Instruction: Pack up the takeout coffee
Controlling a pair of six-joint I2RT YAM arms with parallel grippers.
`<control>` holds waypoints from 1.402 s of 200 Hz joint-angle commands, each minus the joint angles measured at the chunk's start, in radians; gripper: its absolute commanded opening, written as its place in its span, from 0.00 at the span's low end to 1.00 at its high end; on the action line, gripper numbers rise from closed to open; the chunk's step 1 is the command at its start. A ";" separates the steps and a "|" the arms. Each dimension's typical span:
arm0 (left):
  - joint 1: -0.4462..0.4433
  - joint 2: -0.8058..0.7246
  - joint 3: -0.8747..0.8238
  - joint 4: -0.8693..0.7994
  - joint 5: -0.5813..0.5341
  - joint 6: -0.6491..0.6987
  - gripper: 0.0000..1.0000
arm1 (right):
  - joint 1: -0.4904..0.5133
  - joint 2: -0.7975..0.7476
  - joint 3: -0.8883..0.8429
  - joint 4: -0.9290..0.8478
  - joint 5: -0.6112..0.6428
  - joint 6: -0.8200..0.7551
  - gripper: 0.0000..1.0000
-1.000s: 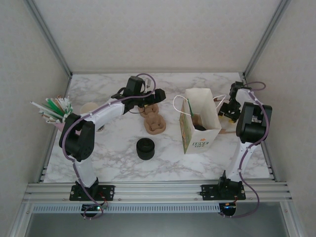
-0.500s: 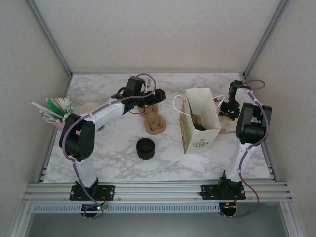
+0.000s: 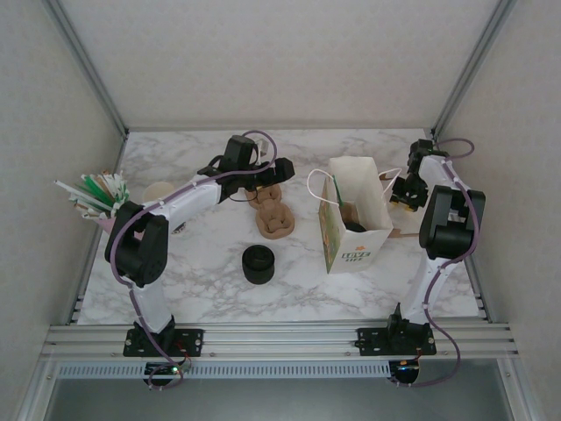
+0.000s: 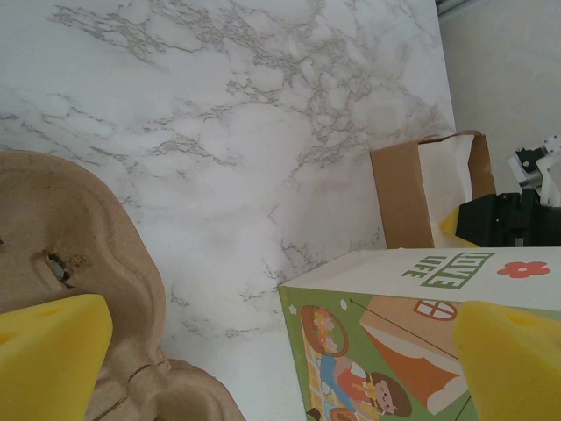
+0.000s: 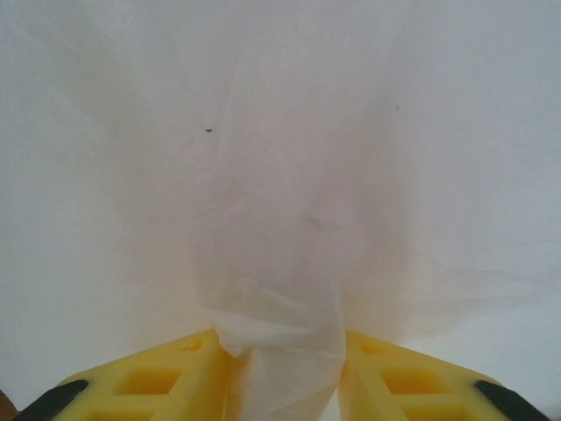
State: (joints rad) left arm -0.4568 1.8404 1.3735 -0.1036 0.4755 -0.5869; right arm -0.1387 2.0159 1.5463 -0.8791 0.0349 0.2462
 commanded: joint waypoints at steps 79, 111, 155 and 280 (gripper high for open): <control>-0.011 -0.017 0.038 -0.001 -0.003 0.018 1.00 | 0.006 -0.096 -0.002 -0.020 0.046 0.013 0.19; -0.014 -0.060 0.024 0.020 -0.016 0.020 1.00 | 0.007 -0.159 -0.017 -0.001 0.069 0.027 0.02; -0.020 -0.148 -0.011 0.059 -0.048 0.022 1.00 | 0.007 -0.315 -0.049 0.038 0.122 0.042 0.00; -0.131 -0.463 -0.069 0.067 -0.215 0.065 1.00 | 0.007 -0.809 0.047 0.024 -0.048 0.021 0.00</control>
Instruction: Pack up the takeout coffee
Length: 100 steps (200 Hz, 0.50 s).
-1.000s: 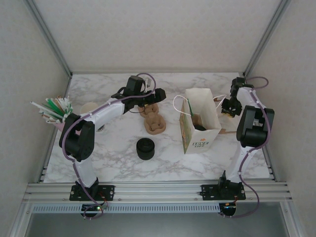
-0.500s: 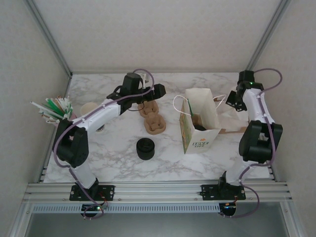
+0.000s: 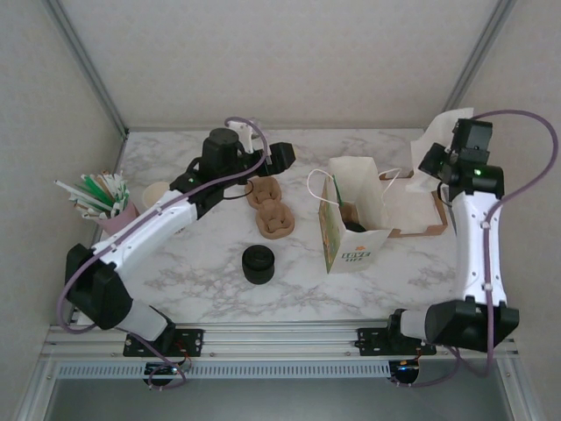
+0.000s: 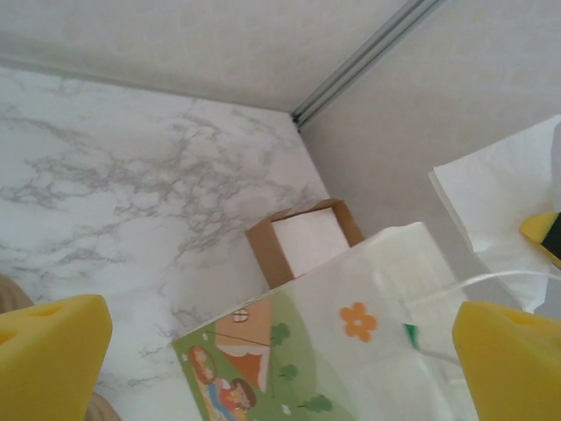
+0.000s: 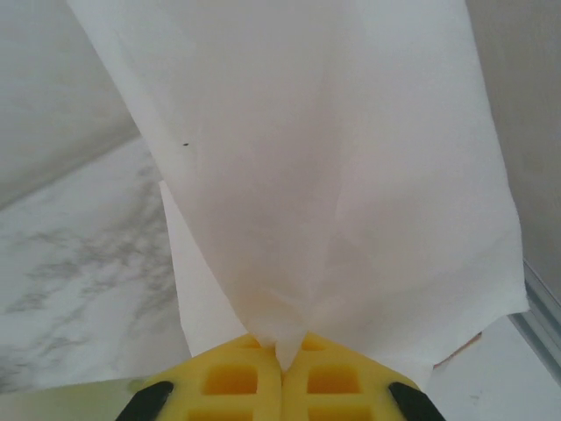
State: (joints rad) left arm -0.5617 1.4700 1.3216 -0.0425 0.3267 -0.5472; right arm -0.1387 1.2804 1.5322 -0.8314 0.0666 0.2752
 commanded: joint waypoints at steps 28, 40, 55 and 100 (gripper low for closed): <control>-0.053 -0.181 -0.040 0.001 -0.096 0.026 1.00 | 0.008 -0.147 0.118 -0.037 -0.175 -0.011 0.00; -0.062 -0.214 -0.048 -0.005 -0.105 0.021 1.00 | 0.007 -0.170 0.145 -0.046 -0.220 -0.002 0.00; -0.071 -0.251 -0.059 -0.014 -0.110 0.014 1.00 | 0.007 -0.190 0.176 -0.053 -0.306 0.014 0.00; -0.084 -0.320 -0.084 -0.027 -0.084 -0.013 1.00 | 0.010 -0.197 0.228 -0.029 -0.671 0.135 0.00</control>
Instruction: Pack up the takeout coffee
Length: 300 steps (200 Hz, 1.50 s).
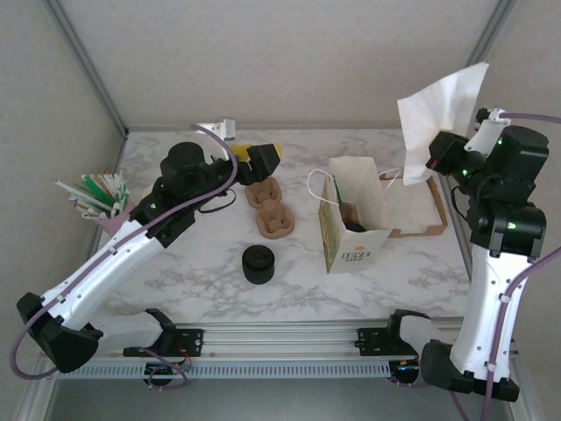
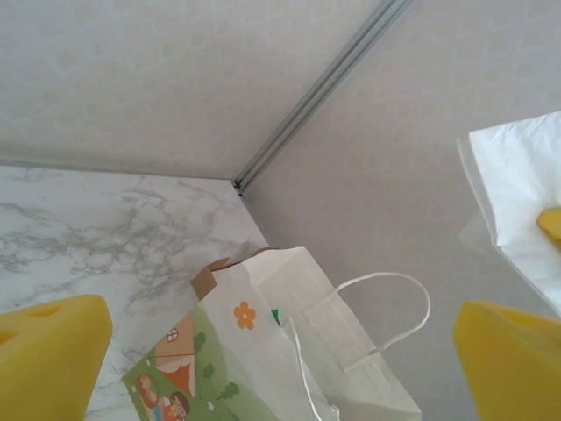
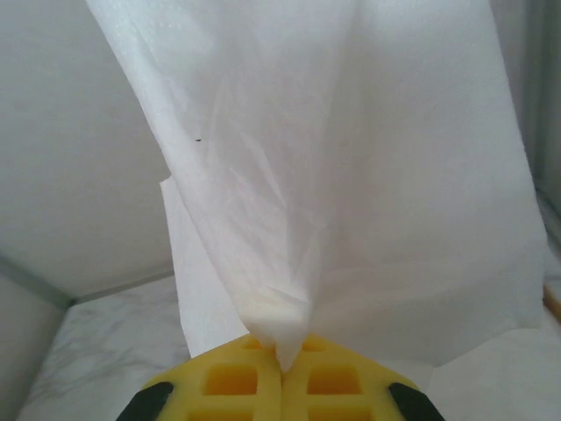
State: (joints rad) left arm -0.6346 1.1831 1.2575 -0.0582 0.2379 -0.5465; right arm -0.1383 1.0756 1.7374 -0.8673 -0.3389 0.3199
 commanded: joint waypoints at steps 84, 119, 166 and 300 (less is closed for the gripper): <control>-0.013 -0.067 -0.094 0.026 0.137 -0.082 1.00 | 0.120 0.098 -0.004 -0.049 -0.676 0.255 0.00; -0.013 -0.043 -0.126 0.030 0.226 -0.122 0.96 | 0.135 0.138 -0.043 -0.124 -0.689 0.209 0.00; -0.021 0.051 -0.137 0.013 0.300 -0.141 0.82 | 0.135 0.152 -0.068 -0.215 -0.621 0.133 0.00; -0.096 0.203 -0.017 0.040 0.321 -0.136 0.59 | 0.135 0.160 -0.071 -0.334 -0.490 0.017 0.00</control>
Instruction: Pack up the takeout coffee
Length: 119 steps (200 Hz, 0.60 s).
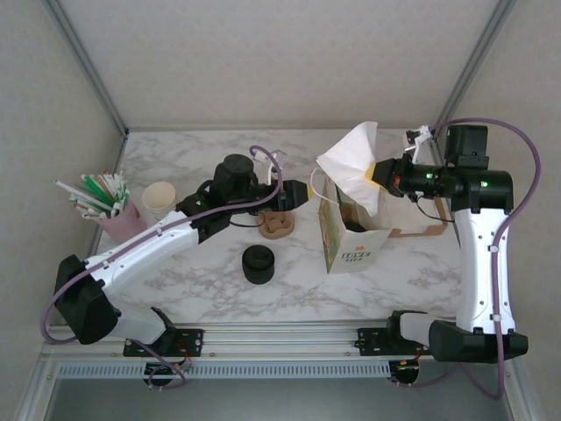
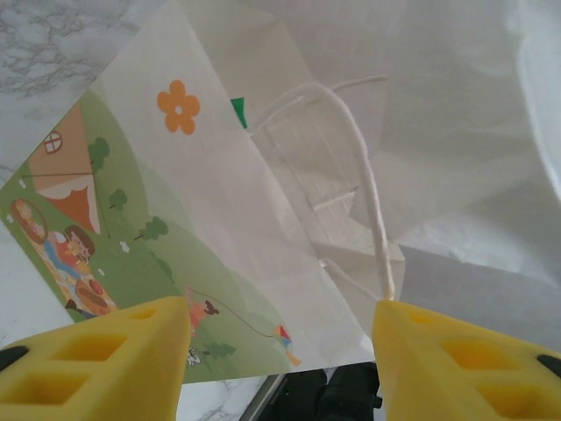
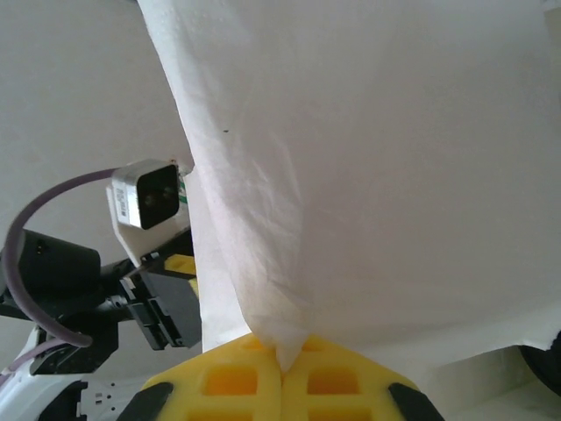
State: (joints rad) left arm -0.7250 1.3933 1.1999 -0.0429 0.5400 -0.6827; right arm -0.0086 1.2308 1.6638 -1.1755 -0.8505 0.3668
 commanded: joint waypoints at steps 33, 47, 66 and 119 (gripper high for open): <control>-0.005 -0.019 0.056 0.028 0.024 -0.003 0.63 | 0.006 0.002 0.009 -0.042 0.041 -0.036 0.00; -0.004 -0.028 0.055 0.033 0.003 -0.005 0.68 | 0.005 0.003 0.007 -0.042 0.042 -0.036 0.00; -0.005 -0.013 0.058 0.038 -0.012 -0.008 0.68 | 0.006 0.002 -0.002 -0.048 0.049 -0.041 0.00; -0.004 0.036 0.083 0.070 0.019 -0.030 0.17 | 0.006 -0.004 -0.034 -0.078 0.104 -0.078 0.00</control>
State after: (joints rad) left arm -0.7250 1.4189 1.2442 -0.0151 0.5404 -0.7086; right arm -0.0086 1.2308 1.6508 -1.2152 -0.7910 0.3279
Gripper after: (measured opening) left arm 0.260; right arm 0.037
